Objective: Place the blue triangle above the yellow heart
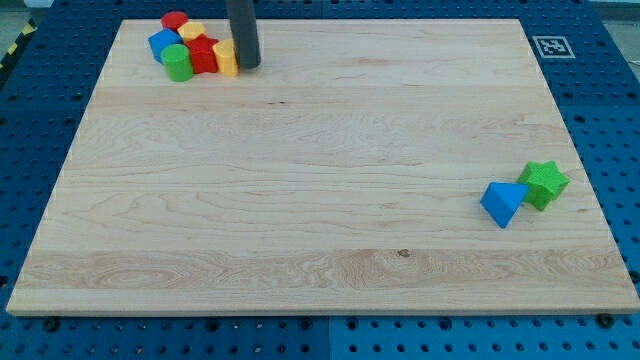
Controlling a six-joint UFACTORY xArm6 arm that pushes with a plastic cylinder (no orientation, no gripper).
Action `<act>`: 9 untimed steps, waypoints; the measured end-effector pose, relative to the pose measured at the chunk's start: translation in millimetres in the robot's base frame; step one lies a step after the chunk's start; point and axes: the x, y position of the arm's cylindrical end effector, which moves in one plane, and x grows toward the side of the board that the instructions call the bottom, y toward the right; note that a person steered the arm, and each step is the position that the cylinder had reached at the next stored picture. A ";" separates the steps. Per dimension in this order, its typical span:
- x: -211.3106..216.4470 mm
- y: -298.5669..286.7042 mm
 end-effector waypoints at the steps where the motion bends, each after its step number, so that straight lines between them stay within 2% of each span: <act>1: 0.0 -20.6; 2: 19.8 -10.0; 4: 194.5 107.7; 5: 262.1 179.0; 6: 312.9 283.6; 7: 322.6 380.5; 8: 314.7 428.4; 9: 309.3 424.8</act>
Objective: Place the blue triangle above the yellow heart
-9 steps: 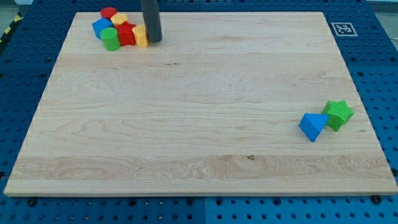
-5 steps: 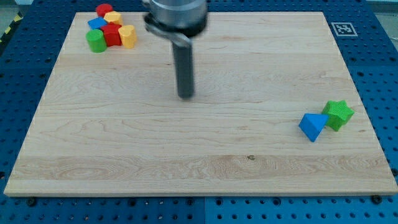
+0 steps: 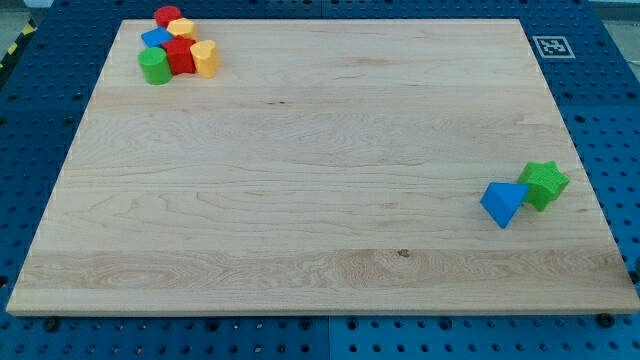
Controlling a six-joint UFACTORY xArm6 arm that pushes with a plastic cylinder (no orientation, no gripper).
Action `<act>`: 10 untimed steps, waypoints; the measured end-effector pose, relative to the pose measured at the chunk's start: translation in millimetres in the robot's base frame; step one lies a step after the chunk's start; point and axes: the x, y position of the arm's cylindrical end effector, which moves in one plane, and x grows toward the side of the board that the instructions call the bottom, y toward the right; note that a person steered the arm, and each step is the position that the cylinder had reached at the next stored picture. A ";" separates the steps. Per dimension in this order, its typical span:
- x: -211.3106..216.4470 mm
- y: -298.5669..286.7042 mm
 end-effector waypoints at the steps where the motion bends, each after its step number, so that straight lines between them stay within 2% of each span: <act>1: -28.7 -23.9; 4: -64.1 -124.0; 7: -92.0 -170.0; 10: -154.8 -196.3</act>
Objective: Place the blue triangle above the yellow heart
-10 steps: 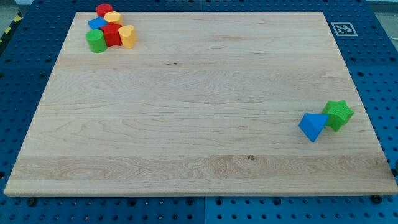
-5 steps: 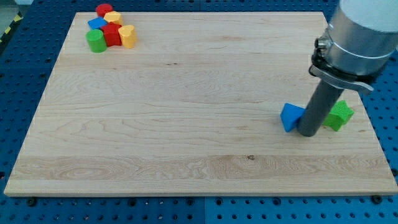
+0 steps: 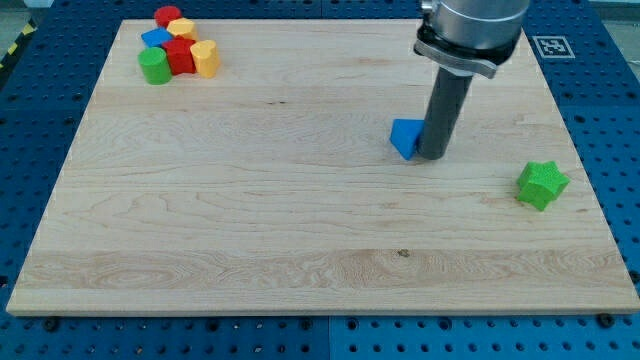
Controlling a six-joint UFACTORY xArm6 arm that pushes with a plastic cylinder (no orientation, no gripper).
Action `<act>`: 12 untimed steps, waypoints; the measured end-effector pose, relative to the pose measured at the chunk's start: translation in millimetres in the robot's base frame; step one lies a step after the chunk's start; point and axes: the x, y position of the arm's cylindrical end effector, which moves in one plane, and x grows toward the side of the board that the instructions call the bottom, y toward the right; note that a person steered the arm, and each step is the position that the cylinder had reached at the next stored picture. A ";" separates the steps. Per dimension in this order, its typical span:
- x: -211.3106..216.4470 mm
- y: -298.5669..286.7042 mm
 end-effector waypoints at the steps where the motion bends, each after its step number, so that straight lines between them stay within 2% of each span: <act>1: -11.8 -24.6; 7: -147.5 -174.8; 11: -184.4 -247.7; 12: -183.9 -240.9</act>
